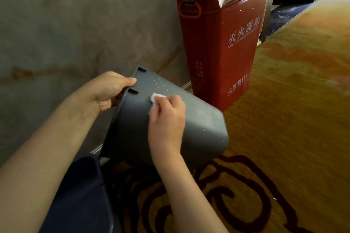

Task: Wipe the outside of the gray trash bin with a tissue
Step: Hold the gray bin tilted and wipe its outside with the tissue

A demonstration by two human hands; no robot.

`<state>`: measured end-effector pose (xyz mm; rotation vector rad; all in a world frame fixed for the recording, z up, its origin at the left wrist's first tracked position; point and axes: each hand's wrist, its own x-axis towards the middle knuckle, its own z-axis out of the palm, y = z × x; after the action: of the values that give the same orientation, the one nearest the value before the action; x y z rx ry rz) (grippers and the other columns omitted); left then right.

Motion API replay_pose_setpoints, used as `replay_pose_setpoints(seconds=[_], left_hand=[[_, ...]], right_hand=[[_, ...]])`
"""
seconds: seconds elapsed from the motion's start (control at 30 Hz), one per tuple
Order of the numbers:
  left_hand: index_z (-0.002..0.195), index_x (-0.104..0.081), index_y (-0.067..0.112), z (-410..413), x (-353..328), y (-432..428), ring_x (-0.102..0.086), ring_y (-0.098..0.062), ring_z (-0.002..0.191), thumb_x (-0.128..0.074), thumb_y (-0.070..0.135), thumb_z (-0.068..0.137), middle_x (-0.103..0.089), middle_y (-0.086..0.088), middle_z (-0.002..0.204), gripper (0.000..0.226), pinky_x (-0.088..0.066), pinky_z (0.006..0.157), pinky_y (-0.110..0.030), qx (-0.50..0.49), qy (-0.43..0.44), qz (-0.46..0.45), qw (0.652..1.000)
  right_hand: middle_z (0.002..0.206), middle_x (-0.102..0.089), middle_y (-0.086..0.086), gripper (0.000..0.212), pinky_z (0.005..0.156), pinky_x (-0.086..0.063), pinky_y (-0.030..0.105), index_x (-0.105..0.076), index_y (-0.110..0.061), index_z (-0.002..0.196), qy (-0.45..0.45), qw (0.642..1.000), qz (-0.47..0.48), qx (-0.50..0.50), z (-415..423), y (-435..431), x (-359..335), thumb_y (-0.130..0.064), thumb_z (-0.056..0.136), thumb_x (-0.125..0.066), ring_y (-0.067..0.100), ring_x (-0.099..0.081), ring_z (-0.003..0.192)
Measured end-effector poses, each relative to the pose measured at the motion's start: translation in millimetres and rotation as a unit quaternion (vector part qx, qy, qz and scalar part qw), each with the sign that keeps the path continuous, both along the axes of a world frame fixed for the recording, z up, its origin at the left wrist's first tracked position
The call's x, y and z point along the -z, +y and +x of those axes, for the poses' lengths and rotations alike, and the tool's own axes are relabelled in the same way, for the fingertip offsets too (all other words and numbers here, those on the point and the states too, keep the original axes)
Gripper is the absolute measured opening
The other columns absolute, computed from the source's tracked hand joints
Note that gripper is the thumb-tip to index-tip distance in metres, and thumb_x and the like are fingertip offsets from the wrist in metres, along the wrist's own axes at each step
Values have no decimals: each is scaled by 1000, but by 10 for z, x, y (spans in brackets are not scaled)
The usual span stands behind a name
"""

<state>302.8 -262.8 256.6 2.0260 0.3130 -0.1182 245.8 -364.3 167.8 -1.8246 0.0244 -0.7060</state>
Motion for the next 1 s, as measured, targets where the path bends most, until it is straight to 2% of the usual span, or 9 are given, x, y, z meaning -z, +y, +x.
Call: replay_pose_setpoints(seconds=[0.13,0.27,0.4,0.47,0.53,0.63,0.73,0.87,1.0], left_hand=[[78,-61,4,49,85,87,-63,-8,43,-50,15,91,-67,0,49,20,-52,46,-18,-6,12,-2,1000],[77,-60,4,123,101,189,-60,-8,40,-50,15,91,-65,0,48,20,-51,45,-18,-26,14,-14,999],[78,-58,5,116,103,258,-60,-7,38,-48,14,91,-64,-1,44,19,-50,42,-19,-49,25,-36,998],[78,-58,6,111,116,299,-60,-6,38,-48,14,91,-64,2,41,18,-50,42,-19,-56,26,-43,997],[78,-59,7,109,140,339,-61,-7,39,-50,15,91,-65,3,43,18,-51,43,-19,-63,28,-41,997],[78,-59,8,121,154,348,-62,-7,40,-51,16,90,-65,3,44,17,-51,43,-20,-69,25,-39,997],[78,-59,7,129,148,301,-63,-7,41,-51,15,90,-66,3,44,16,-52,43,-20,-60,18,-46,997],[79,-59,8,134,148,228,-63,-7,41,-51,16,90,-66,3,44,16,-52,44,-20,-41,4,-37,998],[83,-60,6,90,134,213,-62,-17,61,-48,17,92,-65,-8,67,19,-53,48,-19,-18,9,-21,1000]], right_hand=[[94,-60,11,18,78,-48,33,-65,-6,103,48,996,-5,77,9,-391,609,-6,87,-56,22,-54,90],[98,-58,12,18,74,-37,25,-62,-6,105,134,973,-14,185,50,-902,1249,-6,89,-54,17,-47,90],[110,-58,17,20,78,-40,26,-61,-1,108,265,930,112,230,49,-1162,1593,-5,91,-51,26,-55,101],[111,-56,16,21,76,-39,24,-61,-2,108,248,923,143,256,73,-1197,1505,-5,91,-50,26,-56,100],[105,-56,14,20,75,-40,22,-61,-5,108,163,951,115,237,95,-1099,1234,-6,90,-52,21,-55,94],[95,-57,12,19,75,-40,18,-64,-8,104,12,991,27,128,32,-657,805,-3,87,-56,15,-51,87],[93,-58,8,20,79,-38,11,-63,-10,104,-56,998,-21,27,-109,-114,592,-7,86,-57,11,-49,86],[95,-60,9,19,76,-45,21,-62,-9,101,-64,996,-60,16,-62,-50,677,-3,83,-61,17,-52,88],[99,-56,12,18,77,-38,15,-62,-4,101,60,992,-8,114,38,-590,1017,-1,84,-59,23,-53,92]])
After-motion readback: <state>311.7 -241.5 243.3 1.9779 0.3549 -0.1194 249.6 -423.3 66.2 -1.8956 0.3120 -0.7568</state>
